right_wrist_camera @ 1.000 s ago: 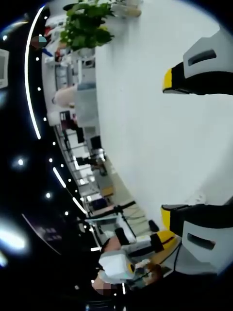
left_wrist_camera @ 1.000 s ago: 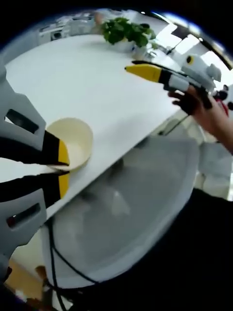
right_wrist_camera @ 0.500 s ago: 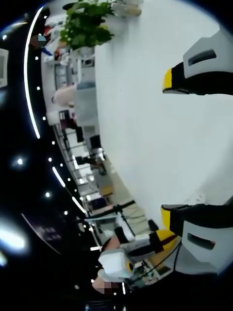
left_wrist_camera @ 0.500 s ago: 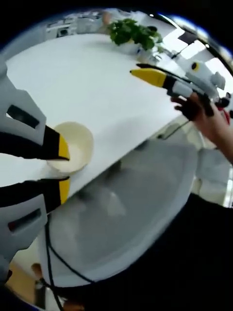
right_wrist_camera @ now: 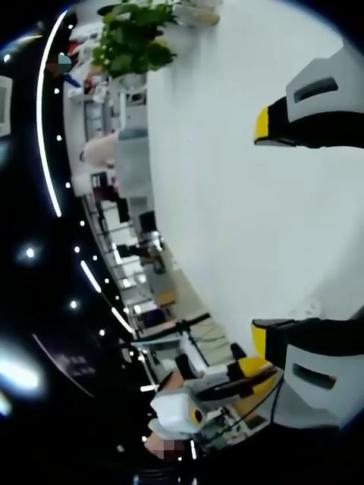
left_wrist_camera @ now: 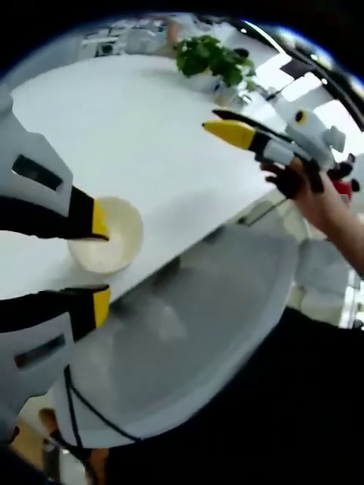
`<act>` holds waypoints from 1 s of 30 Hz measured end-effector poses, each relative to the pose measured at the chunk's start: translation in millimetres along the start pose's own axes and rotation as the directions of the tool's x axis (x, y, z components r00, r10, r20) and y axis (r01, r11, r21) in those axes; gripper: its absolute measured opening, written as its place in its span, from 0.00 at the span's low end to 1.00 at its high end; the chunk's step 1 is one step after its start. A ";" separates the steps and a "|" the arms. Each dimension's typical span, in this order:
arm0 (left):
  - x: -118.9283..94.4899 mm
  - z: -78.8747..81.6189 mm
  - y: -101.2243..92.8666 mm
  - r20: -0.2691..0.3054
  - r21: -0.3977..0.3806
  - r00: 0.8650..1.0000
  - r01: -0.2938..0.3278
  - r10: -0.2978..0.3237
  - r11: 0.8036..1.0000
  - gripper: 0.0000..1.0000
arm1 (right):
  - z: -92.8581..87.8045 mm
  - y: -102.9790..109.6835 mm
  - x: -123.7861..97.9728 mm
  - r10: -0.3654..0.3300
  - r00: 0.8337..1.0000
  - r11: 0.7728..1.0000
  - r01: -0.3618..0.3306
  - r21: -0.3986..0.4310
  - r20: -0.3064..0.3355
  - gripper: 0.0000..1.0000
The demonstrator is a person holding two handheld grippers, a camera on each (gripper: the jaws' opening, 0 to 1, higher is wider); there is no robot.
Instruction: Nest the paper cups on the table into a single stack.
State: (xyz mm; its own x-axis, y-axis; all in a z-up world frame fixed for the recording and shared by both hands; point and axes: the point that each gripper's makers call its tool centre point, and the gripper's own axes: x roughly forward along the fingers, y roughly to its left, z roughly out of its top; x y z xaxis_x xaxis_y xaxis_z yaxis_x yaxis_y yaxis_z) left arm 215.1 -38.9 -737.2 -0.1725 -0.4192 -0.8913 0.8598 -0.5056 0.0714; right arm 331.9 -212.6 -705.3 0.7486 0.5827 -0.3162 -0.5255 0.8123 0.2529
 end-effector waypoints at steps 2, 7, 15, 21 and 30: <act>-1.0 -0.9 -0.7 0.004 0.002 1.000 -0.006 0.006 1.000 0.26 | -0.5 -0.2 0.9 -0.001 1.000 1.000 0.001 0.002 0.000 0.92; -5.2 2.1 1.6 0.050 -0.046 0.998 -0.035 0.037 0.998 0.33 | -3.1 3.1 4.1 0.005 1.000 1.000 -0.005 0.002 -0.005 0.92; -14.0 8.3 14.5 0.147 -0.131 0.979 -0.119 0.138 0.984 0.48 | -6.8 5.3 7.4 0.015 1.000 1.000 -0.015 0.008 -0.017 0.94; -27.5 11.7 27.5 0.238 -0.274 0.944 -0.162 0.230 0.948 0.52 | -8.2 5.9 7.0 0.018 0.999 1.000 -0.018 0.002 -0.026 0.97; -36.0 -5.7 33.7 0.269 -0.443 0.908 -0.179 0.321 0.879 0.72 | -16.6 6.7 7.4 0.024 0.999 1.000 -0.025 -0.015 -0.049 1.00</act>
State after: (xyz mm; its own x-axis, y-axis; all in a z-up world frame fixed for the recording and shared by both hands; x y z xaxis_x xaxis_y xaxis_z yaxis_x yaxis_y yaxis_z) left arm 253.0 -36.5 -705.3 -0.0105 -0.7460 -0.6659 0.9991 -0.0354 0.0239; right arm 327.2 -202.4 -721.1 0.7149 0.6029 -0.3542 -0.5503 0.7976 0.2469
